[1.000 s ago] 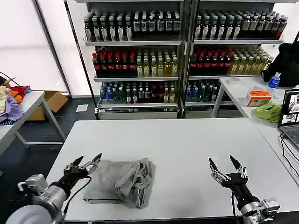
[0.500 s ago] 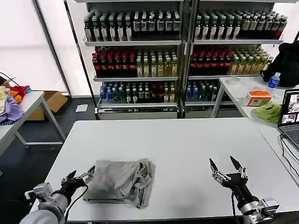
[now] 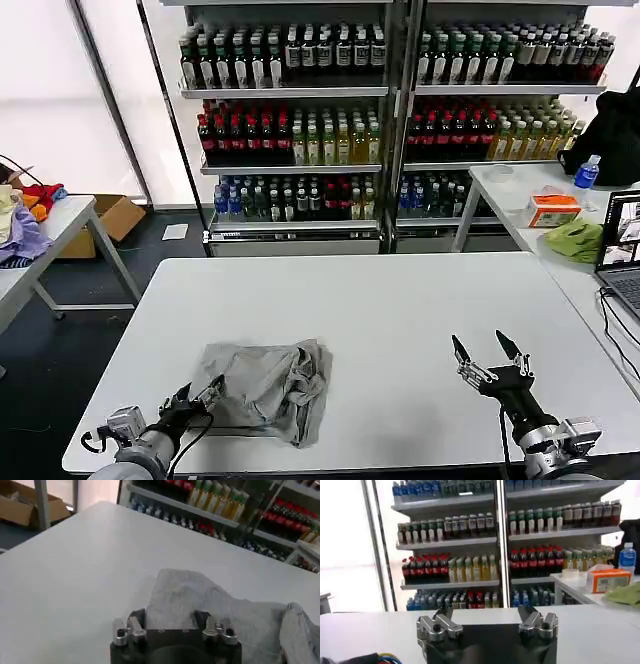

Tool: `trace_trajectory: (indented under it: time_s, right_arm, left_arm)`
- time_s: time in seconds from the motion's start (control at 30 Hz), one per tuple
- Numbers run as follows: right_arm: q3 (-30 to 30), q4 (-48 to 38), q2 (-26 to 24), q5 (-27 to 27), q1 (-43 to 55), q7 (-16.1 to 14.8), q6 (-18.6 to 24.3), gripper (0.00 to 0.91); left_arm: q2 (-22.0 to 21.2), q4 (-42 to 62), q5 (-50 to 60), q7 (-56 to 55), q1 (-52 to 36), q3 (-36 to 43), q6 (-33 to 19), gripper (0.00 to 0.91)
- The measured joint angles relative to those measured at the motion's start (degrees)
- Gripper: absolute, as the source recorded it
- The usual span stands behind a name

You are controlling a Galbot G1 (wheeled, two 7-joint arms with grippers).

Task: Fold and organize the clothes.

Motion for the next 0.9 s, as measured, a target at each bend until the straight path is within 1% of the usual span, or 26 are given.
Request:
trace_trajectory:
  time_s: [0.47,0.6,0.77,0.9]
  right_arm:
    - [0.18,0.06,0.04,0.30,-0.34,-0.04,0.24,0.907]
    - [0.36,0.02,0.00,0.43,-0.35,-0.10,0.30,0.907]
    - [0.15,-0.39,-0.08,0.48,0.03,-0.14,0.39,0.907]
    - [-0.29,-0.64,-0.13,0.49,0.38,-0.13,0.40,0.907]
  left_arm:
    - [-3.93,-0.59,1.33,1.08,0.07,2.82,-1.46,0.010]
    - [-4.39,-0.59,1.31,1.35,-0.38,2.62,-2.12,0.010]
    - [-3.97,-1.91,-0.29,1.93,0.08,0.39,-2.46,0.010]
    - [-2.90,-3.07,-2.84,2.68,0.89,-4.24,-2.17,0.010]
